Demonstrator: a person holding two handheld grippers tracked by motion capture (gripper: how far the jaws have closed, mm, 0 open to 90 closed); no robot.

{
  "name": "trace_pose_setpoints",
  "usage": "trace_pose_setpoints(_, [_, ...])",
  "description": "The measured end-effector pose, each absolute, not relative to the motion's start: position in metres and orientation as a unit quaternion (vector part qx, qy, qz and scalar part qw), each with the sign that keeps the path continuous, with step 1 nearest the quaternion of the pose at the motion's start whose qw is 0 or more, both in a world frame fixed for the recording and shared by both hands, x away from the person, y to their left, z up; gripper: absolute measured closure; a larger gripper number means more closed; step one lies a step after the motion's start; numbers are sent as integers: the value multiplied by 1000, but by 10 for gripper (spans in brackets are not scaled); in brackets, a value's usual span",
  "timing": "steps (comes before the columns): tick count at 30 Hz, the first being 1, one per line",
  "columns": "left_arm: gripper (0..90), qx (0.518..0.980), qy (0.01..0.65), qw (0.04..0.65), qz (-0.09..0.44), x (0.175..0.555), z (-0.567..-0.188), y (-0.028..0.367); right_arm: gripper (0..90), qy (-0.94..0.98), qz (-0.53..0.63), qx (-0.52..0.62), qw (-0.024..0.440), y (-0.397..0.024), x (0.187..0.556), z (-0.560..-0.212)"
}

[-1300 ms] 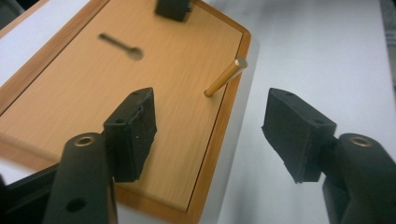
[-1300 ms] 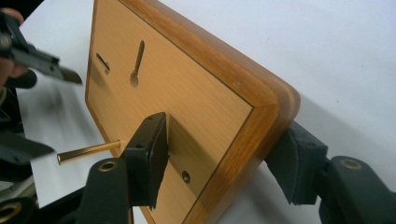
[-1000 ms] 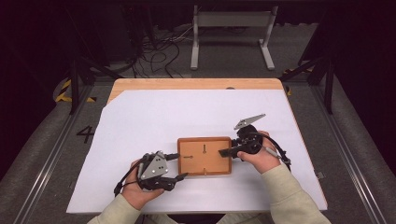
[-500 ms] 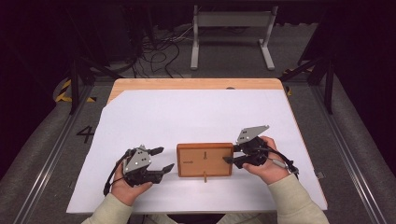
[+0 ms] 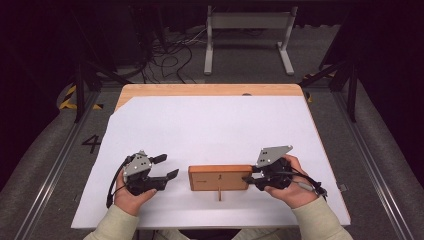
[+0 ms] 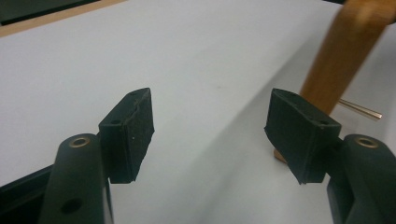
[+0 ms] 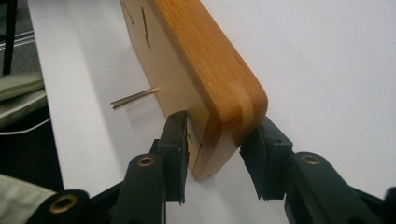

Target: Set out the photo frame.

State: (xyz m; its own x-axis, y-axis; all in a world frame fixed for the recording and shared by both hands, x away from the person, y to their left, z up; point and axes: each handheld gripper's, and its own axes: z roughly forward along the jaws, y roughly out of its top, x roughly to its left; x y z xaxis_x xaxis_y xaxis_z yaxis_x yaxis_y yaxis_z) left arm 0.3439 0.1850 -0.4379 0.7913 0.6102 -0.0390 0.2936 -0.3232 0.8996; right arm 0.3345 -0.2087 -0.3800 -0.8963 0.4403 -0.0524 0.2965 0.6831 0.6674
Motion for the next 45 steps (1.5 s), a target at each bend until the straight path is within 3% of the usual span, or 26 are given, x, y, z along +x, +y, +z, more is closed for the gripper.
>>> trace_pose_setpoints(13, [338,791,301,514,141,349,-442,191,646,924,318,187,99,-209,322,-380])
trace_pose_setpoints(22, [335,793,301,510,143,350,-442,191,614,936,294,169,93,-206,311,-381])
trace_pose_setpoints(27, [335,793,301,511,143,351,-442,191,550,938,288,170,89,-206,308,-383])
trace_pose_setpoints(35, [336,792,302,512,139,351,-442,190,542,940,274,183,92,-211,308,-393])
trace_pose_setpoints(38, [336,792,302,511,139,351,-442,190,589,943,264,183,85,-213,308,-399])
trace_pose_setpoints(39, [337,792,304,512,139,351,-443,190,659,948,252,178,81,-213,309,-403])
trace_pose_setpoints(45, [339,793,303,510,139,351,-443,190,838,956,229,171,60,-210,311,-414])
